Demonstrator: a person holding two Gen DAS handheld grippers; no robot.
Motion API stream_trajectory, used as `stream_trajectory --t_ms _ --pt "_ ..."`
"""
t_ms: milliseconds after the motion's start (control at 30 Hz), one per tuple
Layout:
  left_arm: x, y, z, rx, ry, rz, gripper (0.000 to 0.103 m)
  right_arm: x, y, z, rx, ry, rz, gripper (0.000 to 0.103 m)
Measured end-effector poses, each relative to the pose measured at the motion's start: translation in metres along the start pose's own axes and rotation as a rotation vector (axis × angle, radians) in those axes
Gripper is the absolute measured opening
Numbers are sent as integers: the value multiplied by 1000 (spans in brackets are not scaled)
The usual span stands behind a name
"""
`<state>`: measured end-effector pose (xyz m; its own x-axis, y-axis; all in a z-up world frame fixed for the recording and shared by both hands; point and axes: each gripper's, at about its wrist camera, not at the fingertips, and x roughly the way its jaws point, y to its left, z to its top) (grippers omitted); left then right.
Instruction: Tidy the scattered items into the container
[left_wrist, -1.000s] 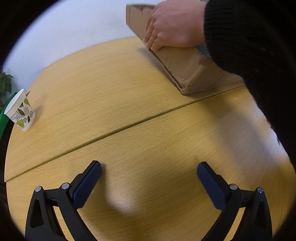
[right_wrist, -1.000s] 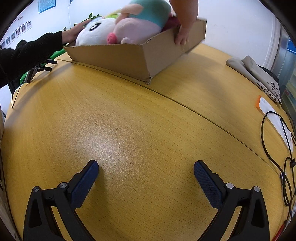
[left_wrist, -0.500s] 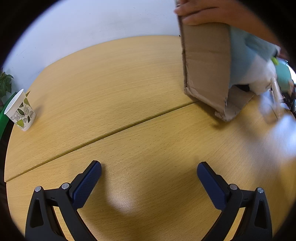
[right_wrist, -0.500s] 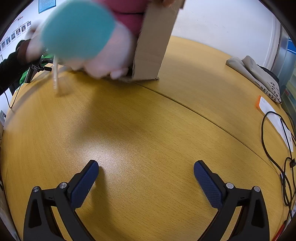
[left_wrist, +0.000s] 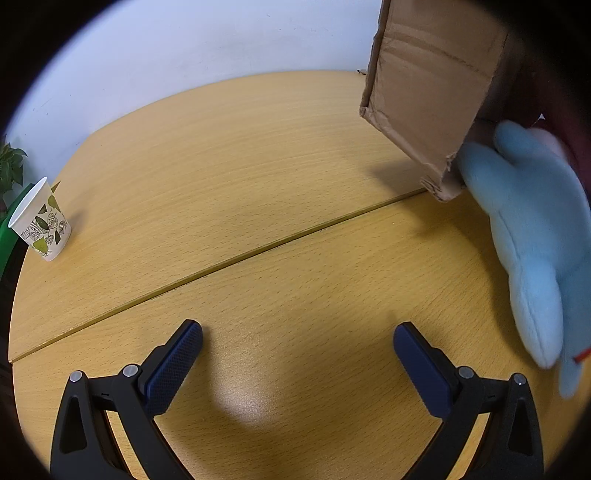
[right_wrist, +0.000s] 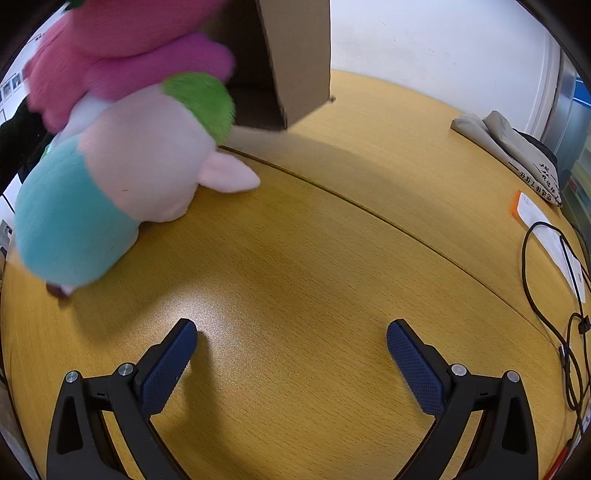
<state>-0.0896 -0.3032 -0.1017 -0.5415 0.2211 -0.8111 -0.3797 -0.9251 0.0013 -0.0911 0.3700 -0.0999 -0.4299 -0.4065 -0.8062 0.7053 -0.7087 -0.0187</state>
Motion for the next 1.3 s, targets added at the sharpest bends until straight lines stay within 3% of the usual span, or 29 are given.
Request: stream_trajectory --t_ms 1300 --pt "-1 2 4 -2 -1 2 103 0 2 -1 0 -1 0 103"
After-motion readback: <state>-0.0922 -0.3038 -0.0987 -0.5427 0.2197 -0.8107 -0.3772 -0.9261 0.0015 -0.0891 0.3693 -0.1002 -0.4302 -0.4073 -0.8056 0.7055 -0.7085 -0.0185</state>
